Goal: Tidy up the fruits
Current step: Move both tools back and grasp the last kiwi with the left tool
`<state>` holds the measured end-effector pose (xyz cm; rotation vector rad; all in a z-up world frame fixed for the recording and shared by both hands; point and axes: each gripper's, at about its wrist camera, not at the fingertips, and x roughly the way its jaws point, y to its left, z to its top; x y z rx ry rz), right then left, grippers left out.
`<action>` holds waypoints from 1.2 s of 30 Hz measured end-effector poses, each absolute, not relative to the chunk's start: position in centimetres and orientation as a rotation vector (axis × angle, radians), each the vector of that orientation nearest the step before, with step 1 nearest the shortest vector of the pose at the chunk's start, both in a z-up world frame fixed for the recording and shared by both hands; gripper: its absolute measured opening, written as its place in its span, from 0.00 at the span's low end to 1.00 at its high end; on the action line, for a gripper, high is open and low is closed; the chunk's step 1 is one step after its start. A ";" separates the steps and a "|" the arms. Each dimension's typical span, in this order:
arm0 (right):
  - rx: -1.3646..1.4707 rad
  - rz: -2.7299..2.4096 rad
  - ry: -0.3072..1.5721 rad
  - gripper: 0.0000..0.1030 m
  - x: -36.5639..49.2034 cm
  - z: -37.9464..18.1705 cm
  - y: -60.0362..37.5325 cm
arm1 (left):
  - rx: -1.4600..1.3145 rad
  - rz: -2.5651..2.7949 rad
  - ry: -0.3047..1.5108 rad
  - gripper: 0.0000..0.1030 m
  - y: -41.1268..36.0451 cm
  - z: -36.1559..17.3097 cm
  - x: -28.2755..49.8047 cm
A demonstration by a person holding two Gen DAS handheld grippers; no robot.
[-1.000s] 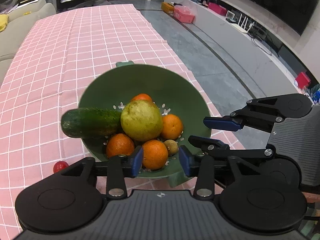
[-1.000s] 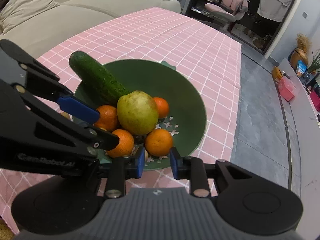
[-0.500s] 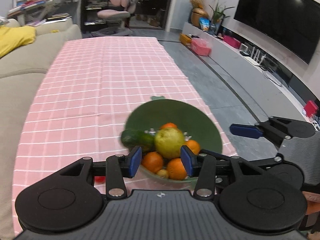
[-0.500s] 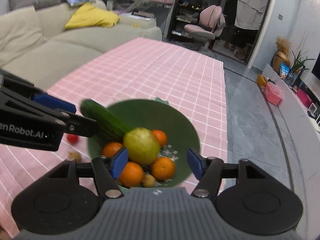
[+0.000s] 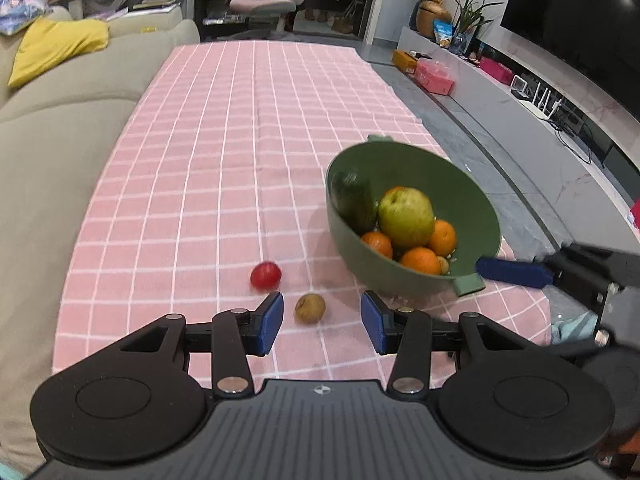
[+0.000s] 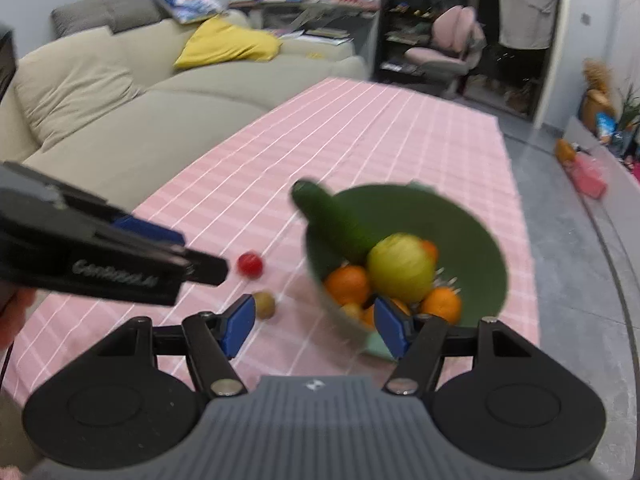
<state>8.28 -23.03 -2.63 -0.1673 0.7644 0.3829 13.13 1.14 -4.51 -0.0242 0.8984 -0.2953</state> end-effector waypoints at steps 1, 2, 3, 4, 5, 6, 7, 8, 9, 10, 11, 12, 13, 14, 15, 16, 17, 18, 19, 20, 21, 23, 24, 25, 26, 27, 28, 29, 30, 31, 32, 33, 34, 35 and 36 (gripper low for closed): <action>-0.178 0.399 0.778 0.60 8.1 -3.1 -22.6 | -0.038 -0.299 0.906 0.52 1.3 -4.9 13.1; -0.188 0.414 0.791 0.58 8.0 -3.5 -22.2 | -0.045 -0.300 0.909 0.52 1.4 -5.2 13.1; -0.198 0.428 0.800 0.56 7.8 -3.9 -21.8 | -0.046 -0.298 0.913 0.52 1.4 -5.5 13.1; -0.209 0.446 0.811 0.50 7.6 -4.4 -21.4 | -0.047 -0.305 0.926 0.52 1.5 -5.9 13.2; -0.220 0.455 0.821 0.46 7.4 -4.9 -21.1 | -0.054 -0.319 0.943 0.52 1.5 -6.4 13.2; -0.233 0.462 0.833 0.46 7.4 -5.4 -20.8 | -0.061 -0.325 0.949 0.52 1.5 -6.7 13.3; -0.242 0.467 0.838 0.46 7.4 -5.9 -20.5 | -0.066 -0.325 0.955 0.51 1.4 -7.1 13.3; -0.250 0.468 0.842 0.42 7.4 -6.3 -20.4 | -0.070 -0.327 0.961 0.50 1.4 -7.4 13.3; -0.260 0.466 0.848 0.40 7.5 -6.7 -20.2 | -0.074 -0.331 0.970 0.49 1.3 -7.8 13.3; -0.264 0.466 0.855 0.36 7.7 -7.2 -20.0 | -0.077 -0.334 0.976 0.47 1.2 -8.2 13.5; -0.263 0.465 0.861 0.34 7.9 -7.6 -19.9 | -0.079 -0.329 0.977 0.47 1.2 -8.5 13.6; -0.261 0.464 0.866 0.34 8.2 -7.9 -19.9 | -0.082 -0.320 0.977 0.46 1.2 -8.9 13.7; -0.259 0.460 0.870 0.33 8.4 -8.3 -19.8 | -0.087 -0.309 0.978 0.44 1.4 -9.1 13.8; -0.255 0.458 0.873 0.31 8.7 -8.6 -19.8 | -0.095 -0.299 0.975 0.43 1.6 -9.3 13.9; -0.251 0.458 0.874 0.31 8.9 -8.8 -19.9 | -0.102 -0.295 0.971 0.42 1.7 -9.5 14.1; -0.247 0.458 0.873 0.30 9.2 -9.1 -19.9 | -0.108 -0.293 0.968 0.42 1.8 -9.6 14.3; -0.245 0.459 0.871 0.30 9.3 -9.2 -19.9 | -0.112 -0.295 0.968 0.42 1.7 -9.7 14.4; -0.245 0.461 0.873 0.30 9.5 -9.5 -19.8 | -0.113 -0.296 0.966 0.42 1.7 -9.8 14.6; -0.243 0.460 0.874 0.30 9.7 -9.6 -19.8 | -0.111 -0.296 0.965 0.42 1.5 -10.0 14.8; -0.239 0.459 0.875 0.30 9.8 -9.7 -19.8 | -0.107 -0.294 0.967 0.42 1.3 -10.2 15.0; -0.235 0.457 0.877 0.30 9.9 -9.8 -19.9 | -0.100 -0.291 0.971 0.42 1.1 -10.5 15.2; -0.227 0.453 0.885 0.30 10.3 -10.2 -20.1 | -0.089 -0.280 0.975 0.42 0.7 -11.1 15.6; -0.223 0.452 0.888 0.30 10.5 -10.4 -20.2 | -0.089 -0.275 0.977 0.42 0.5 -11.3 15.8; -0.220 0.452 0.890 0.30 10.6 -10.5 -20.3 | -0.092 -0.270 0.979 0.42 0.4 -11.5 16.1; -0.218 0.451 0.892 0.30 10.7 -10.7 -20.3 | -0.094 -0.266 0.981 0.42 0.3 -11.7 16.3; -0.214 0.450 0.894 0.30 10.8 -10.7 -20.4 | -0.095 -0.260 0.982 0.42 0.2 -11.9 16.4; -0.209 0.449 0.897 0.30 10.9 -10.8 -20.5 | -0.093 -0.256 0.984 0.41 0.1 -12.1 16.6; -0.204 0.449 0.900 0.30 11.0 -11.0 -20.6 | -0.092 -0.255 0.988 0.41 0.1 -12.2 16.8; -0.199 0.447 0.902 0.30 11.1 -11.1 -20.7 | -0.089 -0.250 0.996 0.39 0.0 -12.5 17.0; -0.196 0.446 0.904 0.30 11.3 -11.1 -20.7 | -0.086 -0.242 1.004 0.36 0.0 -12.7 17.2; -0.192 0.447 0.908 0.30 11.5 -11.2 -20.7 | -0.087 -0.237 1.006 0.34 0.0 -12.9 17.4; -0.188 0.447 0.911 0.30 11.6 -11.3 -20.8 | -0.089 -0.235 1.007 0.34 0.0 -13.0 17.4; -0.185 0.446 0.914 0.30 11.8 -11.4 -20.8 | -0.094 -0.231 1.003 0.32 0.1 -13.0 17.5; -0.183 0.445 0.917 0.30 11.9 -11.5 -20.8 | -0.099 -0.231 0.998 0.32 0.1 -13.0 17.5; -0.182 0.445 0.919 0.30 12.0 -11.6 -20.8 | -0.102 -0.231 0.995 0.30 0.1 -12.9 17.5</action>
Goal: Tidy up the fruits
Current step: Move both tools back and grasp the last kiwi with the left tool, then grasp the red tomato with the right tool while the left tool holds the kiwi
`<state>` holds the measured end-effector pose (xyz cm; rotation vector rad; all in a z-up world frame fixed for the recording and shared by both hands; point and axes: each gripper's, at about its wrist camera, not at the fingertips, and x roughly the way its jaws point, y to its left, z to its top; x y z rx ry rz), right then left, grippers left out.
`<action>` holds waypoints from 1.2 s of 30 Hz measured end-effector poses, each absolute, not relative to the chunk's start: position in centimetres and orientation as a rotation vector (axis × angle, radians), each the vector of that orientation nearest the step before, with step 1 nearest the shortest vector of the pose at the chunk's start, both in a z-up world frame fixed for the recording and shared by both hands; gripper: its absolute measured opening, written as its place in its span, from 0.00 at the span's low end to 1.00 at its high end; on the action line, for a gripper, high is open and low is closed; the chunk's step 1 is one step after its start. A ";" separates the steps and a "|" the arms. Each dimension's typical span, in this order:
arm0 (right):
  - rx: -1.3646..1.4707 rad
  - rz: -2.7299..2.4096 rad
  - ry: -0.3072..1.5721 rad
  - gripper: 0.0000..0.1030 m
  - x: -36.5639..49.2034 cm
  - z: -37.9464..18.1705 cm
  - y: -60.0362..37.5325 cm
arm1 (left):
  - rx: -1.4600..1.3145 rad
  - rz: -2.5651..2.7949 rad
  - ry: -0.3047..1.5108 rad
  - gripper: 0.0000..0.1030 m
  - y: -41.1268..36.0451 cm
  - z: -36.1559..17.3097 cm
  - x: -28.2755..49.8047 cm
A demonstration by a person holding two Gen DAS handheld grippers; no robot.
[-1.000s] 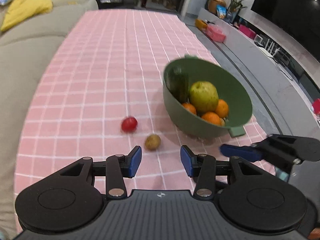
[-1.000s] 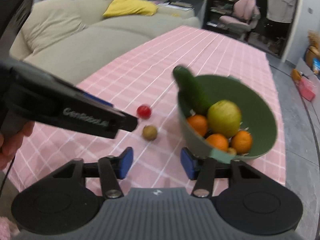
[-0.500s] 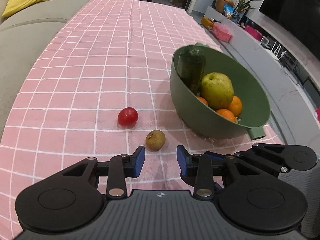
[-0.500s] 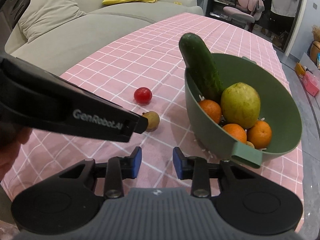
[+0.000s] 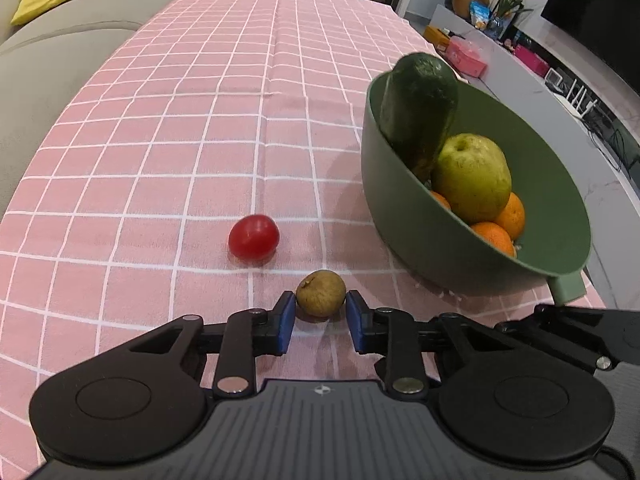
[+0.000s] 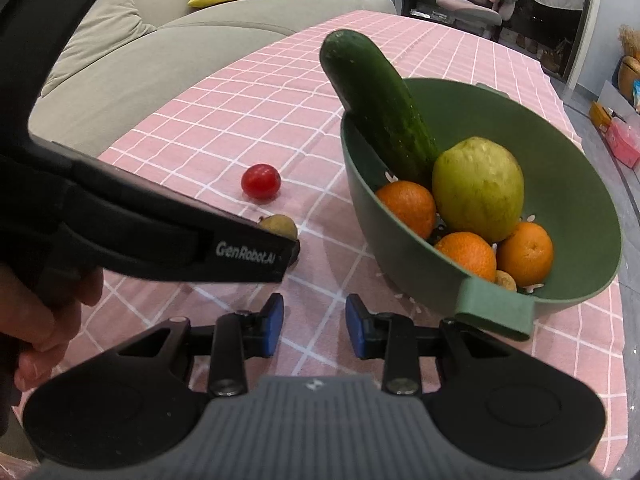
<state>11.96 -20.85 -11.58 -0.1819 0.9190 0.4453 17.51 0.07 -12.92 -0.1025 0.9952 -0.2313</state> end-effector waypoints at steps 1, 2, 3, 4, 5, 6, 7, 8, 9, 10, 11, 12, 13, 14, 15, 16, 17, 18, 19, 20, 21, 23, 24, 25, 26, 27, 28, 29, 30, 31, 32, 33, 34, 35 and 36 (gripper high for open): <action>-0.180 0.445 0.921 0.30 12.0 -11.6 -20.9 | -0.107 -0.233 0.992 0.29 0.1 -12.9 17.5; -0.179 0.445 0.922 0.30 12.1 -11.5 -20.9 | -0.107 -0.233 0.992 0.29 0.1 -12.8 17.5; -0.178 0.445 0.923 0.30 12.1 -11.4 -20.8 | -0.106 -0.234 0.992 0.29 0.1 -12.8 17.5; -0.177 0.445 0.925 0.30 12.1 -11.4 -20.8 | -0.102 -0.230 0.991 0.29 0.1 -12.7 17.5; -0.175 0.446 0.926 0.30 12.2 -11.5 -20.8 | -0.098 -0.225 0.989 0.29 0.1 -12.6 17.4; -0.174 0.447 0.927 0.30 12.2 -11.5 -20.8 | -0.097 -0.219 0.986 0.29 0.3 -12.4 17.3; -0.172 0.448 0.928 0.30 12.2 -11.4 -20.8 | -0.099 -0.214 0.982 0.29 0.6 -12.1 17.2; -0.171 0.450 0.929 0.30 12.2 -11.4 -20.8 | -0.102 -0.207 0.979 0.29 0.9 -11.9 17.2; -0.169 0.453 0.930 0.30 12.3 -11.4 -20.8 | -0.107 -0.196 0.975 0.29 1.3 -11.7 17.1; -0.167 0.455 0.931 0.30 12.3 -11.3 -20.7 | -0.111 -0.182 0.971 0.29 1.8 -11.4 17.0; -0.163 0.458 0.933 0.30 12.3 -11.3 -20.5 | -0.117 -0.168 0.964 0.29 2.3 -11.1 17.0; -0.159 0.460 0.935 0.30 12.4 -11.3 -20.3 | -0.122 -0.152 0.956 0.29 3.0 -10.7 16.9; -0.159 0.463 0.932 0.29 12.3 -11.3 -20.0 | -0.123 -0.139 0.951 0.29 3.5 -10.4 16.8; -0.169 0.465 0.919 0.30 12.4 -11.2 -19.6 | -0.122 -0.124 0.947 0.29 4.0 -10.2 16.8; -0.179 0.468 0.901 0.30 12.4 -11.0 -19.3 | -0.121 -0.102 0.942 0.29 4.6 -10.0 16.7; -0.179 0.473 0.886 0.30 12.4 -10.8 -18.9 | -0.122 -0.084 0.940 0.29 5.1 -9.8 16.7; -0.174 0.475 0.874 0.30 12.5 -10.6 -18.5 | -0.127 -0.069 0.941 0.29 5.6 -9.7 16.7; -0.168 0.475 0.860 0.30 12.6 -10.4 -18.1 | -0.134 -0.055 0.941 0.29 6.2 -9.7 16.7; -0.169 0.476 0.844 0.30 12.7 -10.3 -17.5 | -0.143 -0.040 0.941 0.29 6.7 -9.6 16.7; -0.177 0.474 0.830 0.30 12.8 -10.3 -17.0 | -0.153 -0.027 0.941 0.29 7.2 -9.6 16.7; -0.188 0.469 0.815 0.30 13.0 -10.3 -16.4 | -0.162 -0.015 0.941 0.29 7.6 -9.6 16.7; -0.205 0.451 0.790 0.30 13.3 -10.4 -15.4 | -0.172 0.000 0.937 0.29 8.1 -9.5 16.6; -0.211 0.439 0.780 0.30 13.5 -10.6 -15.0 | -0.176 0.007 0.936 0.29 8.3 -9.4 16.7; -0.216 0.425 0.773 0.30 13.7 -10.8 -14.5 | -0.179 0.013 0.936 0.29 8.5 -9.5 16.8; -0.219 0.413 0.768 0.30 14.0 -11.0 -14.2 | -0.182 0.017 0.935 0.29 8.6 -9.5 16.9; -0.223 0.400 0.762 0.30 14.3 -11.2 -13.8 | -0.185 0.023 0.936 0.29 8.8 -9.5 16.9; -0.229 0.392 0.758 0.30 14.4 -11.4 -13.4 | -0.191 0.030 0.939 0.29 9.0 -9.6 17.0; -0.233 0.387 0.757 0.30 14.7 -11.6 -13.1 | -0.198 0.034 0.942 0.29 9.2 -9.7 17.1; -0.236 0.384 0.753 0.30 14.8 -11.7 -12.8 | -0.204 0.037 0.945 0.29 9.4 -9.8 17.1; -0.245 0.380 0.743 0.33 15.0 -11.9 -12.4 | -0.211 0.040 0.948 0.29 9.5 -9.9 17.2; -0.253 0.379 0.737 0.34 15.0 -11.8 -12.4 | -0.217 0.043 0.950 0.29 9.7 -10.1 17.2; -0.264 0.380 0.732 0.34 15.1 -11.9 -12.1 | -0.223 0.046 0.952 0.29 9.8 -10.2 17.2; -0.278 0.379 0.725 0.34 15.1 -12.0 -11.9 | -0.228 0.048 0.954 0.29 9.9 -10.2 17.2; -0.291 0.380 0.720 0.34 15.1 -12.1 -11.7 | -0.233 0.050 0.955 0.29 10.0 -10.2 17.2; -0.304 0.380 0.720 0.34 15.1 -12.2 -11.4 | -0.238 0.052 0.956 0.29 10.1 -10.3 17.3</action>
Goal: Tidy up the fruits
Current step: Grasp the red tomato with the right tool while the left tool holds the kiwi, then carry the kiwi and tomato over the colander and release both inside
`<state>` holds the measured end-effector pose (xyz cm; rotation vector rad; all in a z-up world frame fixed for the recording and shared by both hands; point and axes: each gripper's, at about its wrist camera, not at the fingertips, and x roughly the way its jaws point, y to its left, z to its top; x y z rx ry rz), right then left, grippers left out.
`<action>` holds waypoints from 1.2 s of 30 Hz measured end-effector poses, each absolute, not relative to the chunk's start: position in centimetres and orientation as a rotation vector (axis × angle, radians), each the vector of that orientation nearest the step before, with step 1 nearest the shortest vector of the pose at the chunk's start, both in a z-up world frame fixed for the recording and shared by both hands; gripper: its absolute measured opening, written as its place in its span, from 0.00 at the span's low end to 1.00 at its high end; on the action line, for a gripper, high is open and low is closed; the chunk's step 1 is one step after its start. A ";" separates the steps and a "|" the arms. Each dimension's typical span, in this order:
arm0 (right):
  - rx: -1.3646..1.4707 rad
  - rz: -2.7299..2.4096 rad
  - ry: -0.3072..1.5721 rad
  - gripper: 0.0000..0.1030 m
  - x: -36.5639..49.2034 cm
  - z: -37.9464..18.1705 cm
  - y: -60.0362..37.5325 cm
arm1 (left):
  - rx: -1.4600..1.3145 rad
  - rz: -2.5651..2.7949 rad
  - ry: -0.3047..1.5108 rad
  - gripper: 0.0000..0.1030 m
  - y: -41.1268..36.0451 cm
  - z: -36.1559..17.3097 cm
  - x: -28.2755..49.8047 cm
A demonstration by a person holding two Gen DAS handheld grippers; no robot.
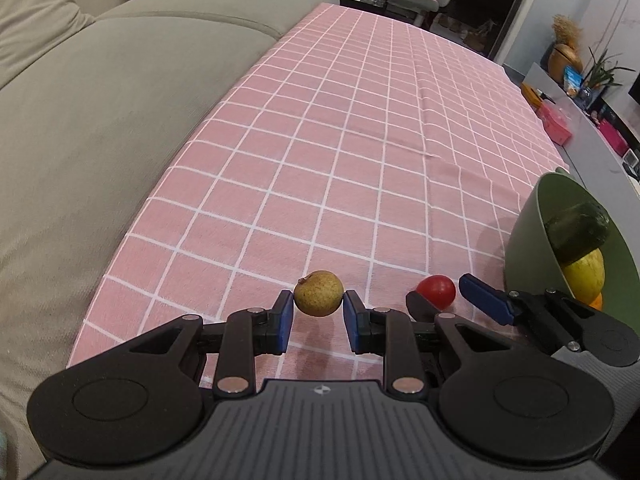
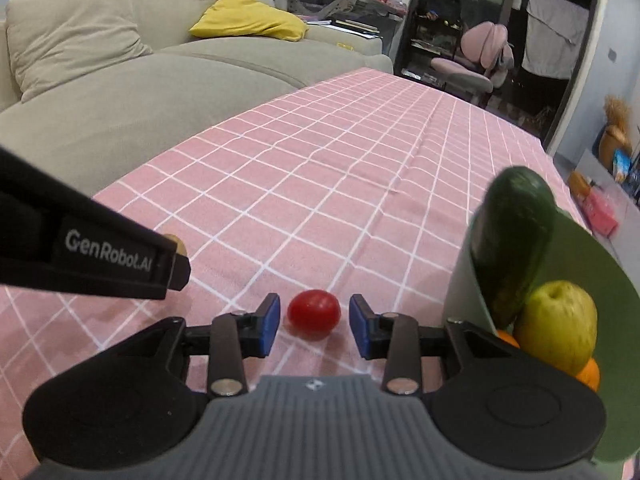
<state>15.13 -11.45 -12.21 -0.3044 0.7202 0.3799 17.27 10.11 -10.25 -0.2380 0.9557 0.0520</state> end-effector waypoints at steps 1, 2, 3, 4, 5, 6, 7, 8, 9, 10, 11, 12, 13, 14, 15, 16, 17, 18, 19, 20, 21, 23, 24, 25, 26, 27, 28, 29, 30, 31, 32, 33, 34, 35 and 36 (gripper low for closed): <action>-0.320 0.377 0.726 0.34 15.2 -12.4 -11.3 | -0.243 0.053 0.956 0.29 10.2 -10.3 17.3; -0.330 0.374 0.729 0.33 15.2 -12.5 -11.2 | -0.246 0.053 0.956 0.29 10.2 -10.3 17.3; -0.341 0.372 0.729 0.33 15.2 -12.7 -11.1 | -0.249 0.052 0.956 0.29 10.2 -10.3 17.3; -0.354 0.372 0.725 0.33 15.1 -12.8 -11.1 | -0.250 0.050 0.956 0.29 10.2 -10.3 17.3; -0.366 0.373 0.719 0.33 14.9 -12.9 -11.0 | -0.251 0.048 0.956 0.29 10.1 -10.3 17.3; -0.378 0.376 0.713 0.33 14.9 -12.9 -10.9 | -0.250 0.048 0.957 0.29 10.1 -10.3 17.3; -0.384 0.380 0.710 0.33 14.8 -13.0 -10.9 | -0.250 0.049 0.958 0.29 10.1 -10.3 17.3; -0.380 0.381 0.714 0.31 14.9 -13.0 -10.9 | -0.252 0.049 0.960 0.29 10.1 -10.3 17.2; -0.377 0.380 0.721 0.29 15.0 -13.0 -11.0 | -0.257 0.049 0.961 0.29 10.2 -10.3 17.2; -0.377 0.382 0.728 0.27 15.1 -13.1 -11.0 | -0.260 0.047 0.961 0.29 10.2 -10.2 17.2; -0.378 0.385 0.727 0.26 15.3 -13.1 -10.8 | -0.262 0.047 0.959 0.29 10.2 -10.1 17.1; -0.382 0.389 0.724 0.26 15.3 -13.0 -10.9 | -0.260 0.046 0.957 0.29 10.2 -10.0 17.1; -0.383 0.390 0.724 0.26 15.3 -12.9 -10.9 | -0.257 0.046 0.954 0.29 10.2 -9.9 17.1; -0.380 0.391 0.722 0.26 15.2 -12.7 -11.0 | -0.256 0.046 0.951 0.29 10.1 -9.7 17.0; -0.378 0.392 0.719 0.26 15.2 -12.5 -11.1 | -0.257 0.045 0.948 0.29 10.1 -9.5 16.9; -0.378 0.397 0.717 0.26 15.0 -12.3 -11.2 | -0.257 0.044 0.943 0.29 10.0 -9.3 16.8; -0.378 0.402 0.715 0.26 14.8 -11.9 -11.4 | -0.255 0.043 0.941 0.29 10.0 -9.1 16.7; -0.376 0.405 0.711 0.26 14.5 -11.6 -11.5 | -0.254 0.042 0.938 0.29 9.9 -8.8 16.5; -0.369 0.411 0.705 0.26 14.1 -11.0 -11.8 | -0.254 0.039 0.933 0.29 9.9 -8.6 16.3; -0.362 0.415 0.701 0.26 13.9 -10.5 -12.0 | -0.252 0.035 0.929 0.29 9.8 -8.3 16.1; -0.355 0.419 0.698 0.26 13.6 -10.0 -12.2 | -0.248 0.030 0.924 0.29 9.6 -8.0 15.9; -0.336 0.434 0.691 0.26 12.9 -8.8 -12.9 | -0.235 0.020 0.914 0.29 9.1 -7.2 15.5; -0.332 0.441 0.685 0.26 12.5 -8.1 -13.4 | -0.224 0.020 0.913 0.29 8.8 -6.8 15.3; -0.329 0.445 0.681 0.26 12.1 -7.4 -13.9 | -0.212 0.019 0.916 0.29 8.4 -6.4 15.1; -0.323 0.448 0.677 0.26 11.8 -6.9 -14.3 | -0.205 0.015 0.919 0.29 8.1 -6.1 14.9; -0.313 0.452 0.672 0.26 11.4 -6.2 -15.0 | -0.199 0.007 0.919 0.29 7.7 -5.7 14.8; -0.305 0.452 0.667 0.26 11.1 -5.5 -15.7 | -0.192 -0.005 0.917 0.29 7.3 -5.3 14.5; -0.299 0.451 0.662 0.26 10.8 -4.9 -16.3 | -0.188 -0.015 0.914 0.29 6.9 -4.9 14.4; -0.292 0.450 0.656 0.26 10.5 -4.3 -17.0 | -0.182 -0.032 0.909 0.29 6.3 -4.3 14.2; -0.282 0.448 0.651 0.26 10.2 -3.7 -17.9 | -0.176 -0.047 0.904 0.29 5.9 -3.9 14.0; -0.272 0.445 0.648 0.26 10.0 -3.2 -18.6 | -0.168 -0.062 0.900 0.29 5.4 -3.5 13.9; -0.261 0.440 0.647 0.26 9.8 -2.6 -19.6 | -0.160 -0.078 0.897 0.29 4.7 -3.1 13.7; -0.252 0.433 0.648 0.26 9.7 -2.2 -20.4 | -0.151 -0.097 0.894 0.29 4.1 -2.6 13.5; -0.243 0.426 0.648 0.26 9.5 -1.8 -21.2 | -0.146 -0.113 0.892 0.29 3.6 -2.3 13.4; -0.235 0.417 0.647 0.26 9.4 -1.4 -22.1 | -0.141 -0.133 0.889 0.29 3.0 -2.0 13.3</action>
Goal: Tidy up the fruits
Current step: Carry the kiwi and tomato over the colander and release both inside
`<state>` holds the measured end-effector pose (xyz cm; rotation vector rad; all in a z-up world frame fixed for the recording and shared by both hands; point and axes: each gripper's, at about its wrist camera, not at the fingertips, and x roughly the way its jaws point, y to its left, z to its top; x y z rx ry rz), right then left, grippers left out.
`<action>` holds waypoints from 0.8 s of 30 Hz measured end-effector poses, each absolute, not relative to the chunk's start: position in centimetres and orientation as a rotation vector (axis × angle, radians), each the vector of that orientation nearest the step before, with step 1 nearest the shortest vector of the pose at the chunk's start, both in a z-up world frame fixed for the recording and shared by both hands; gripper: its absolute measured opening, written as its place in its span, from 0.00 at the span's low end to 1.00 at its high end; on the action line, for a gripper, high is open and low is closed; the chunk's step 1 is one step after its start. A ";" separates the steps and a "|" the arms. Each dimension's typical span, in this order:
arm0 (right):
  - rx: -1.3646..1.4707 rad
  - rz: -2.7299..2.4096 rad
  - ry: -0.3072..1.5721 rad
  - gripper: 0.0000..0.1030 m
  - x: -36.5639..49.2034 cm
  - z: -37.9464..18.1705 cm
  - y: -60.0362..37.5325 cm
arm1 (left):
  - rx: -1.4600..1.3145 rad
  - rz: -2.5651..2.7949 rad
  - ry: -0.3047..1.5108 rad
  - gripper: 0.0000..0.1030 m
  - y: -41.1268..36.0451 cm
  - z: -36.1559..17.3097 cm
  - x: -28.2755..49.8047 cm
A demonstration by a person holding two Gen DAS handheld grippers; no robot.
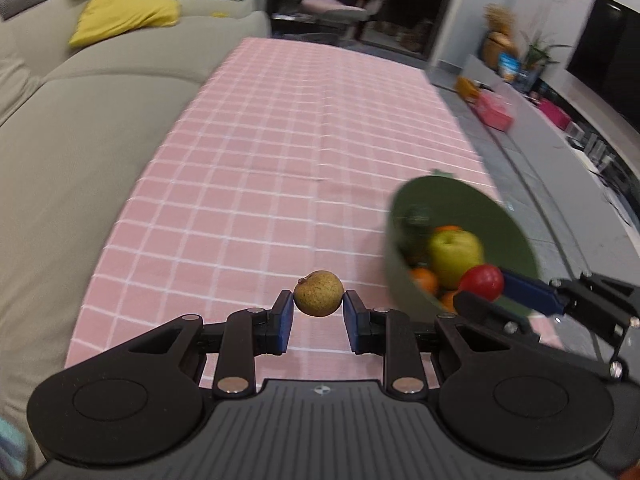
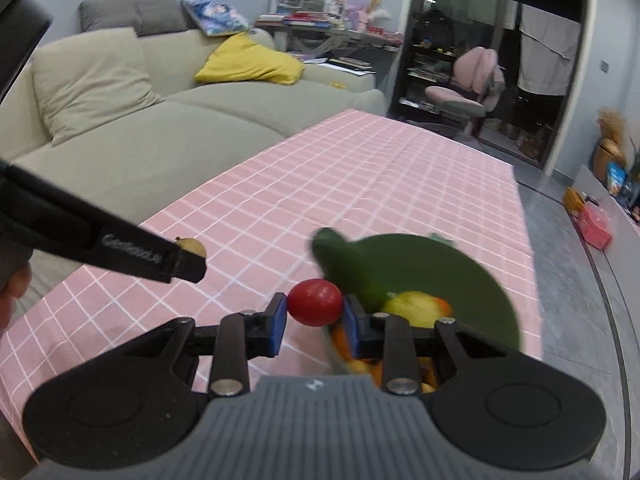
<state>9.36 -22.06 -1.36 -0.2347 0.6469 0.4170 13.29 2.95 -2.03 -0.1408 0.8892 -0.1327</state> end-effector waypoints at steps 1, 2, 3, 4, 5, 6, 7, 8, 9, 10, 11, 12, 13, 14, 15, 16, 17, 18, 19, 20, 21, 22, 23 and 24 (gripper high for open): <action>-0.228 0.406 0.646 0.26 9.3 -0.9 -23.1 | -0.136 -0.155 0.887 0.29 2.3 -1.7 13.2; -0.224 0.398 0.645 0.26 9.2 -0.5 -23.9 | -0.133 -0.177 0.884 0.29 1.7 -1.5 13.2; -0.219 0.386 0.645 0.26 9.1 -0.2 -24.9 | -0.130 -0.206 0.879 0.29 1.0 -1.2 13.2; -0.216 0.376 0.646 0.26 9.1 0.0 -25.7 | -0.131 -0.233 0.877 0.29 0.4 -1.0 13.2; -0.214 0.364 0.647 0.26 9.2 0.2 -26.6 | -0.132 -0.256 0.875 0.29 -0.1 -0.8 13.3; -0.213 0.353 0.649 0.26 9.3 0.4 -27.5 | -0.134 -0.282 0.875 0.29 -0.7 -0.7 13.4; -0.213 0.339 0.653 0.26 9.5 0.5 -28.4 | -0.139 -0.312 0.877 0.29 -1.4 -0.6 13.6; -0.213 0.332 0.658 0.26 9.6 0.6 -29.1 | -0.142 -0.333 0.881 0.29 -2.0 -0.7 13.7; -0.213 0.326 0.664 0.26 9.8 0.6 -29.8 | -0.141 -0.357 0.888 0.29 -2.5 -0.8 14.0; -0.217 0.327 0.675 0.26 10.1 0.6 -30.6 | -0.137 -0.377 0.892 0.29 -3.2 -0.9 14.2; -0.224 0.330 0.686 0.26 10.3 0.5 -31.1 | -0.126 -0.394 0.896 0.29 -3.8 -1.1 14.5; -0.237 0.332 0.698 0.26 10.6 0.3 -31.4 | -0.114 -0.408 0.900 0.29 -4.4 -1.4 14.9; -0.252 0.336 0.708 0.26 11.0 0.1 -31.6 | -0.103 -0.419 0.903 0.29 -5.1 -1.6 15.3; -0.263 0.343 0.718 0.26 11.3 -0.2 -31.7 | -0.095 -0.431 0.910 0.29 -5.7 -2.0 15.8; -0.271 0.352 0.730 0.26 11.6 -0.5 -31.8 | -0.089 -0.438 0.920 0.29 -6.0 -2.3 16.2; -0.272 0.358 0.746 0.26 12.1 -0.9 -31.9 | -0.077 -0.444 0.937 0.29 -6.6 -2.8 16.8; -0.268 0.363 0.763 0.26 12.6 -1.3 -31.8 | -0.066 -0.442 0.948 0.29 -6.9 -3.2 17.1; -0.259 0.371 0.785 0.26 13.1 -1.7 -31.7 | -0.050 -0.439 0.960 0.29 -7.2 -3.6 17.5; -0.248 0.376 0.805 0.26 13.6 -2.2 -31.6 | -0.029 -0.434 0.973 0.29 -7.6 -4.1 17.9; -0.242 0.383 0.821 0.26 14.0 -2.6 -31.6 | -0.009 -0.426 0.983 0.29 -7.9 -4.4 18.2; -0.242 0.390 0.836 0.26 14.4 -2.9 -31.4 | 0.007 -0.422 0.987 0.29 -8.0 -4.7 18.4; -0.249 0.396 0.851 0.26 14.7 -3.4 -31.3 | 0.025 -0.419 0.994 0.29 -8.3 -5.1 18.8; -0.257 0.402 0.862 0.26 15.0 -3.8 -31.1 | 0.036 -0.420 1.001 0.29 -8.3 -5.4 18.9; -0.266 0.409 0.876 0.26 15.3 -4.2 -30.9 | 0.044 -0.423 1.011 0.29 -8.3 -5.6 19.2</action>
